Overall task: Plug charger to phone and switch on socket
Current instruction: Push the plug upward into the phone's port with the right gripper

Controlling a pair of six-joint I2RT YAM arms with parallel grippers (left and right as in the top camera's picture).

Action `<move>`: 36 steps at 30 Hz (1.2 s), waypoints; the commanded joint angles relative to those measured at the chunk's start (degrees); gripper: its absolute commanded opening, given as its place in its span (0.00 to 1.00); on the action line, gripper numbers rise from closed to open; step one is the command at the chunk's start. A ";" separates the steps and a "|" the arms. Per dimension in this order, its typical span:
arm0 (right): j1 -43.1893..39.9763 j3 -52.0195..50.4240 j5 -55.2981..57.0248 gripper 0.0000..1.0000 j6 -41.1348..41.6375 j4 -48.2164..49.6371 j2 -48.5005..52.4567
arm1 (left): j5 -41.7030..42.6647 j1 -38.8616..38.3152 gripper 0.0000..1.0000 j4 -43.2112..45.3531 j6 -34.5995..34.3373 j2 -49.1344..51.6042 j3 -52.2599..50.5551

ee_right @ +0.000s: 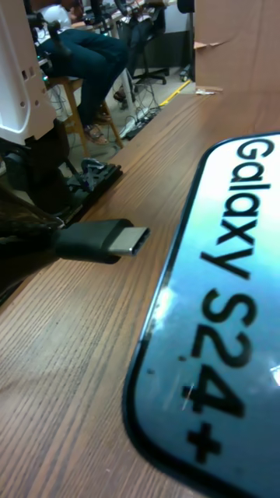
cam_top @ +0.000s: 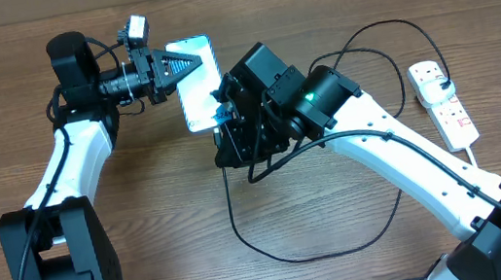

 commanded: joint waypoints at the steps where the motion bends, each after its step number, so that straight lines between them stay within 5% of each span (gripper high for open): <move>1: -0.15 1.77 0.09 0.04 0.39 0.13 -0.70 | 0.96 0.35 0.04 0.31 1.18 -0.20 0.76; 12: -0.15 1.77 0.13 0.04 0.39 0.37 0.39 | 1.11 0.35 0.04 0.28 1.49 -0.20 0.76; 20: -0.15 1.77 0.11 0.04 0.42 1.20 0.44 | 1.03 0.35 0.04 0.28 -7.52 -0.20 0.76; 36: -0.15 1.77 0.09 0.04 0.42 1.49 0.44 | 2.03 0.33 0.04 0.26 -1.88 -0.20 0.76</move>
